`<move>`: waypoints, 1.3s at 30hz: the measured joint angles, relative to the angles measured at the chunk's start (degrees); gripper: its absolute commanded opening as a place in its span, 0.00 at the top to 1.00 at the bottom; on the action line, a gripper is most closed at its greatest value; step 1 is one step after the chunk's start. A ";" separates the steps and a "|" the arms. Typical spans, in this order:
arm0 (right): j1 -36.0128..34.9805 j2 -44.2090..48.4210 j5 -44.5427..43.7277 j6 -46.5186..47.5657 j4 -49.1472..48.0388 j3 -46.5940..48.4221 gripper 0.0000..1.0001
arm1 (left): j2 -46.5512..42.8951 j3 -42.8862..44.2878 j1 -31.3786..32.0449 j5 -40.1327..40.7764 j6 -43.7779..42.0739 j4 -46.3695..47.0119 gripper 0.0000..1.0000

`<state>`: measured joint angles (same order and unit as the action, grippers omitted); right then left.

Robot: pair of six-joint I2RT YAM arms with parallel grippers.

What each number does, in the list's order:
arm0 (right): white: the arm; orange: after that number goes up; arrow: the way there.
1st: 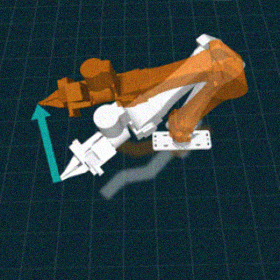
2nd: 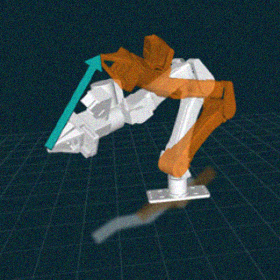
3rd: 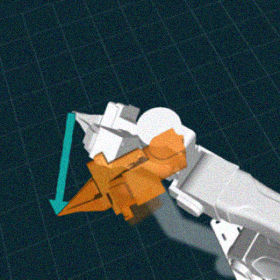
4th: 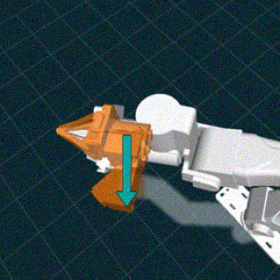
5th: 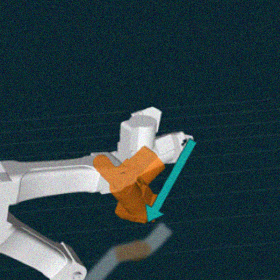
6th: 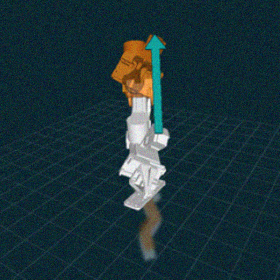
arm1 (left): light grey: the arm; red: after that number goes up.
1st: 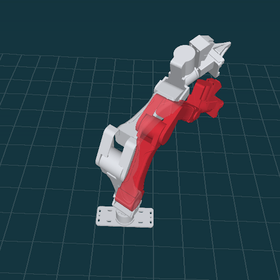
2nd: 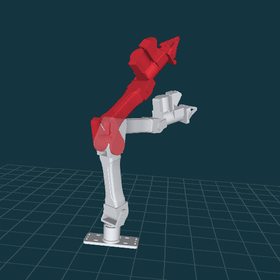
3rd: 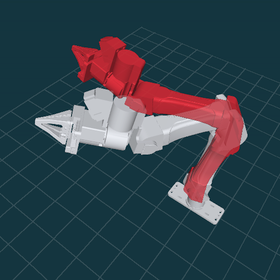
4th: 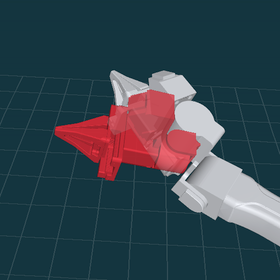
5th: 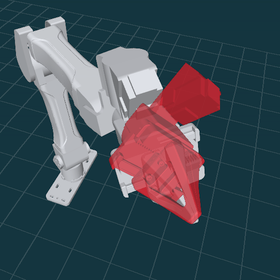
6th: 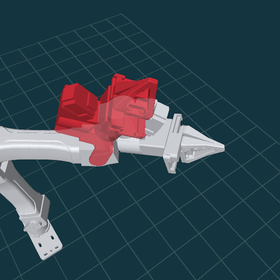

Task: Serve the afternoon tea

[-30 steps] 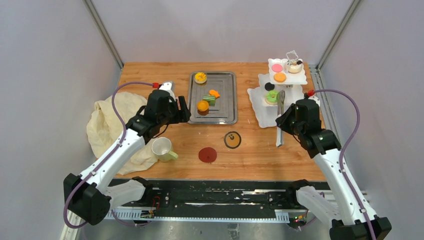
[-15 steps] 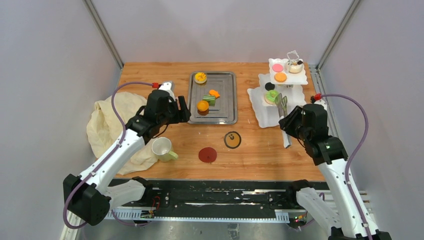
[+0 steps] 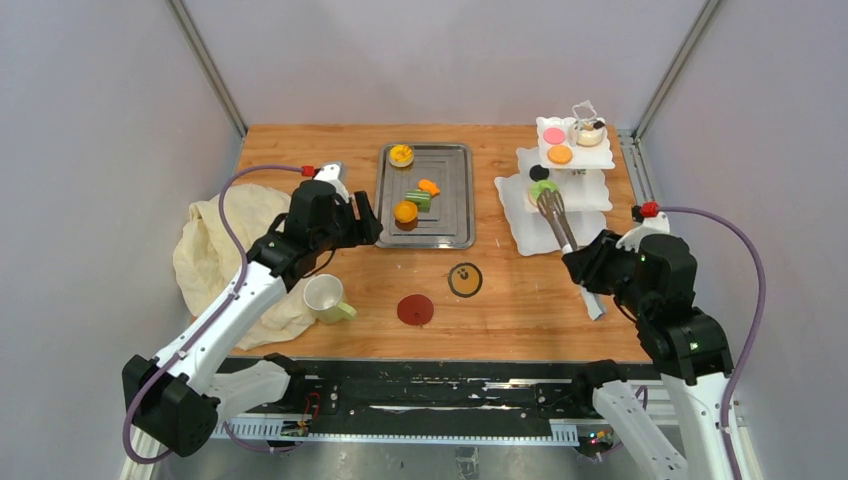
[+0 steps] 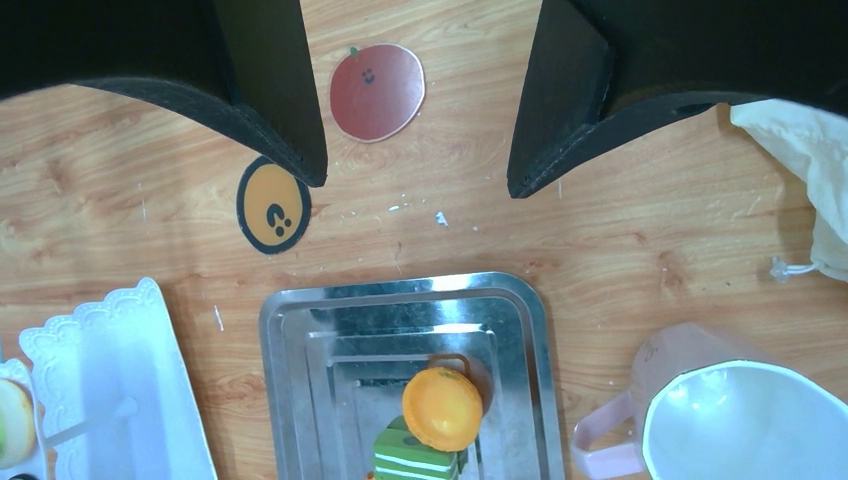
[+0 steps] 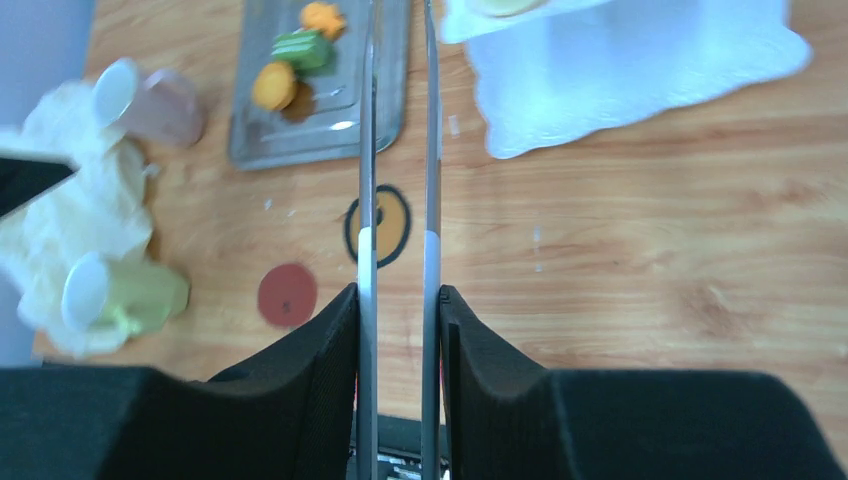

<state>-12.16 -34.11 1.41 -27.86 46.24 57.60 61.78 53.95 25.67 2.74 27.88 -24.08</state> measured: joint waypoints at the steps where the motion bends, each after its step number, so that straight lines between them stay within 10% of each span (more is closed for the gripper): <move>1: 0.02 0.48 2.54 1.25 -0.07 0.42 0.73 | -0.22 0.00 0.00 0.04 0.04 -0.02 0.29; 10: -5.11 -3.52 23.43 7.89 -2.97 1.29 0.73 | -1.92 -0.04 0.00 0.33 1.90 -1.53 0.29; 18: -27.52 -16.57 12.63 10.19 -5.68 3.06 0.74 | -3.89 -1.05 -0.02 -0.94 4.26 -3.63 0.29; 39: -28.74 -51.01 -9.09 17.29 -17.86 16.59 0.63 | -6.51 -0.39 -0.02 -1.22 1.49 -12.15 0.28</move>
<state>-40.91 -85.12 -7.68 -10.57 28.38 74.19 55.27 53.56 25.65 1.52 29.36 -36.23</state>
